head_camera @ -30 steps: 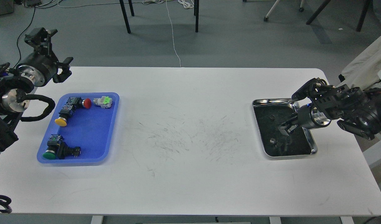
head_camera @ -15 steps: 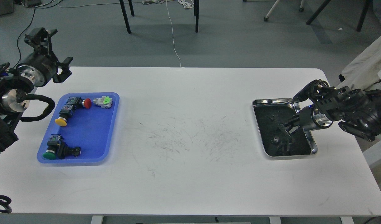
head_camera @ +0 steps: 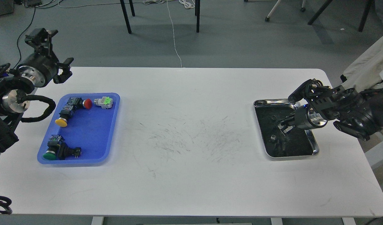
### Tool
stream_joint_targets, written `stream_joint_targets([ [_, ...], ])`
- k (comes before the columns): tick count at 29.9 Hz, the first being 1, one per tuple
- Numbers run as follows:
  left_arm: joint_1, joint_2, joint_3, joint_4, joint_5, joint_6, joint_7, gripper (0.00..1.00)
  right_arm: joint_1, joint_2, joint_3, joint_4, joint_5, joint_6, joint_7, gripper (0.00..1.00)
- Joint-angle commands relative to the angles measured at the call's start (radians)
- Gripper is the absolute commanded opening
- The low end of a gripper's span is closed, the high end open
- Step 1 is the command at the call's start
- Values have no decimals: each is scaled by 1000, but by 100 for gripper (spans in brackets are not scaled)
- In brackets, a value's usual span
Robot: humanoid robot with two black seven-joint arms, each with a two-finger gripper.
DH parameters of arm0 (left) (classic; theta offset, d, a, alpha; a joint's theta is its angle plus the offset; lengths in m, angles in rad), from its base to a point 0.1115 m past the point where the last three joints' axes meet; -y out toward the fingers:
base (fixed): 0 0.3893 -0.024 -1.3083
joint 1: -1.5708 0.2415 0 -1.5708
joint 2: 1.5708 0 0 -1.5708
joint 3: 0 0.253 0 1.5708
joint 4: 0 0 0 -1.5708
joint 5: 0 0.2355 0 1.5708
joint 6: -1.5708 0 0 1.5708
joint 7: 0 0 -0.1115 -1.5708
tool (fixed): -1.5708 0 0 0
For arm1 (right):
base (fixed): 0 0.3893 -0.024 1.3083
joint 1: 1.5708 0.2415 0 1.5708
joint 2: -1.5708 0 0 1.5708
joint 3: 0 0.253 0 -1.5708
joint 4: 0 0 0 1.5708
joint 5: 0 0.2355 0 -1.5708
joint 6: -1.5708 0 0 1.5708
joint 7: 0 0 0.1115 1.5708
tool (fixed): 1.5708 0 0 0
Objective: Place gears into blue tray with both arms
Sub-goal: 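Lower the right gripper into the steel tray and grasp the black gear, then lift the black gear with the right gripper toward the table center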
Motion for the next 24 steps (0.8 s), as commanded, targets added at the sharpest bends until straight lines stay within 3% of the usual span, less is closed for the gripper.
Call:
stream_joint_targets([
  [1, 0, 0, 0, 0, 0, 0, 0, 99, 10, 3, 1, -1, 2, 0, 0, 1],
  [8, 7, 3, 0, 2, 0, 0, 0, 99, 115, 4, 21, 2, 8, 0, 0, 1],
  [15, 5, 3, 0, 0, 0, 1, 2, 99, 183, 66, 188, 4, 8, -19, 0, 1],
  [24, 5, 40, 0, -3, 0, 0, 2, 99, 148, 145, 446, 19, 9, -222, 0, 1],
])
